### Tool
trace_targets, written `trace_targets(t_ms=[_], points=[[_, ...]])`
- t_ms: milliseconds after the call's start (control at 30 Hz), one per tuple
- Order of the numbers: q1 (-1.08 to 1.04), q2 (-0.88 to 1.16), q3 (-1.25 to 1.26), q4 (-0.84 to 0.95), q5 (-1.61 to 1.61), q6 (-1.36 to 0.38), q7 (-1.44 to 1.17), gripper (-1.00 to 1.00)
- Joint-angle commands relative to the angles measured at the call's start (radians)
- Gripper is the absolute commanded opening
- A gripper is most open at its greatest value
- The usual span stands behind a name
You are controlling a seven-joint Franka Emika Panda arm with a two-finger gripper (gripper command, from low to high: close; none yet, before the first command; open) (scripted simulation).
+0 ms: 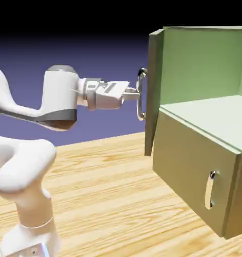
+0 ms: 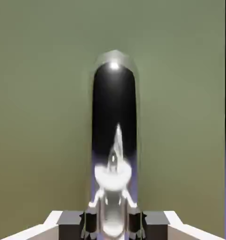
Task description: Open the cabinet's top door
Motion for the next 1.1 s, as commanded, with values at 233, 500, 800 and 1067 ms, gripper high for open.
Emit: trace_targets(t_ms=[233,500,800,1067], points=[[0.156,-0.115,0.009,-0.106,0.351,-0.184,-0.335,-1.0],[0.395,-0.264,0.15,-0.156,0.647,-0.532,-0.513,-1.0],[0.564,-0.313,0.441,-0.083,0.93,-0.924,-0.563,-1.0],[0.533,-0.253,0.712,0.131,1.148,-1.271,-0.564,-1.0]])
